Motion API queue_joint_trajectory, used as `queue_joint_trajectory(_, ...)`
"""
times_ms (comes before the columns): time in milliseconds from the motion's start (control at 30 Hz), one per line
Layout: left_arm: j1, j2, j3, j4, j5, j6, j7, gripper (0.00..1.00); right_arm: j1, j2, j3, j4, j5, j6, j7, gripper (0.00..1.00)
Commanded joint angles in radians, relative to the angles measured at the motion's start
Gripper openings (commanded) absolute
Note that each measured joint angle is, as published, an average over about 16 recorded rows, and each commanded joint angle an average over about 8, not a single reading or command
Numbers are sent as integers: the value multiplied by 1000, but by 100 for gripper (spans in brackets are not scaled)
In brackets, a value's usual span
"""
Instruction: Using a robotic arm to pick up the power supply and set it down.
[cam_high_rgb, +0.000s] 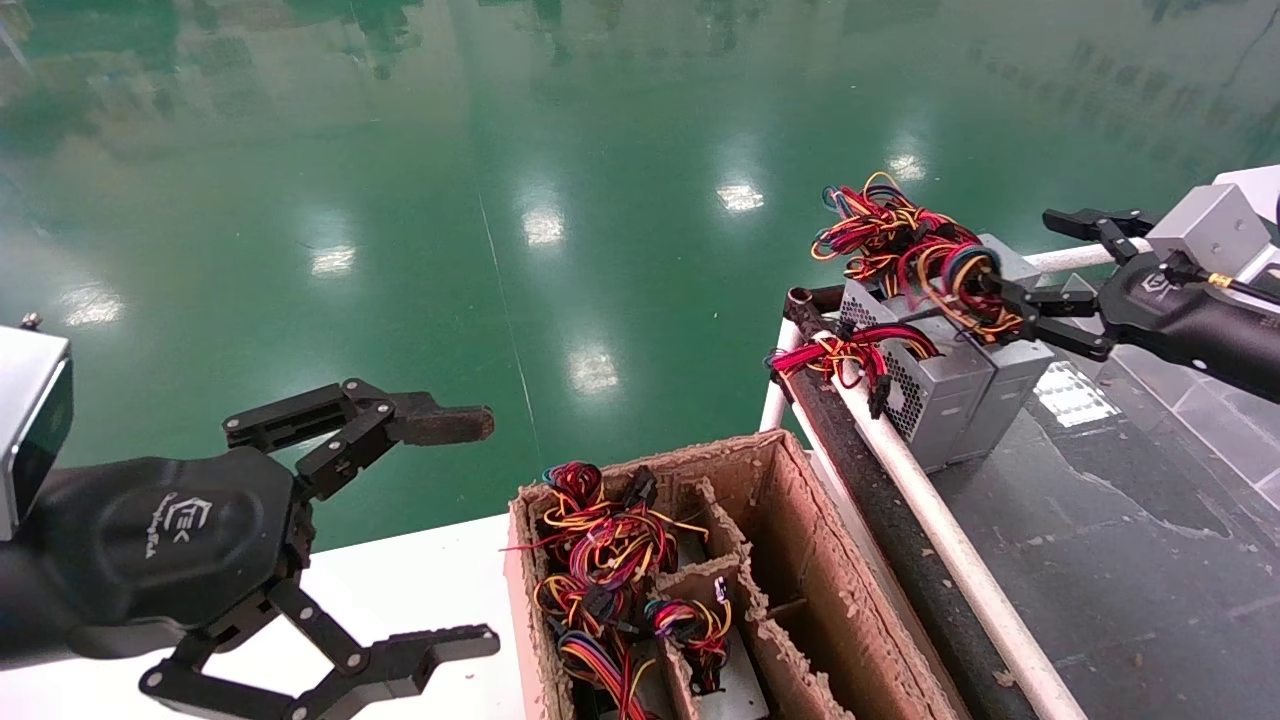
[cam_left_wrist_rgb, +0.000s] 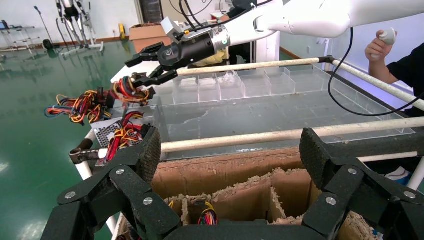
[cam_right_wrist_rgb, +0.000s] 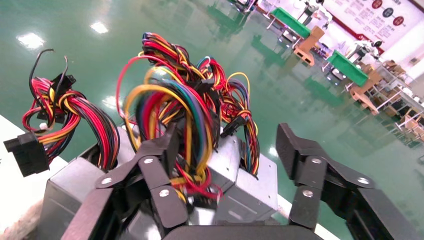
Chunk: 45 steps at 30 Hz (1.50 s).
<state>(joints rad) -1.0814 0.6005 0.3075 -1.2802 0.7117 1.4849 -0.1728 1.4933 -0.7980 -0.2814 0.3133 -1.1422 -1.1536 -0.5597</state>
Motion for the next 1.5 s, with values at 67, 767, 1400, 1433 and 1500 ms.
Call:
queue_joint_trajectory(67,0,0,0,0,0,0,0,100,7,6,-5,-6,-6,-7,8,100)
queue_joint_trajectory(767,0,0,1,1,-1,0,1,100,-51,70,43,138,140,-138,181,100)
queue_joint_trajectory(1400,-1,0,2,1,-1,-1,1,100,-188,113,28,447,241,-213,391,100)
queue_joint_trajectory(1433,-1,-1,2,1,-1,-1,1,100,-195,116,27,463,246,-217,403,100)
queue_joint_trajectory(1500,-1,-1,2,1,-1,-1,1,100,-209,120,25,496,257,-226,425,100)
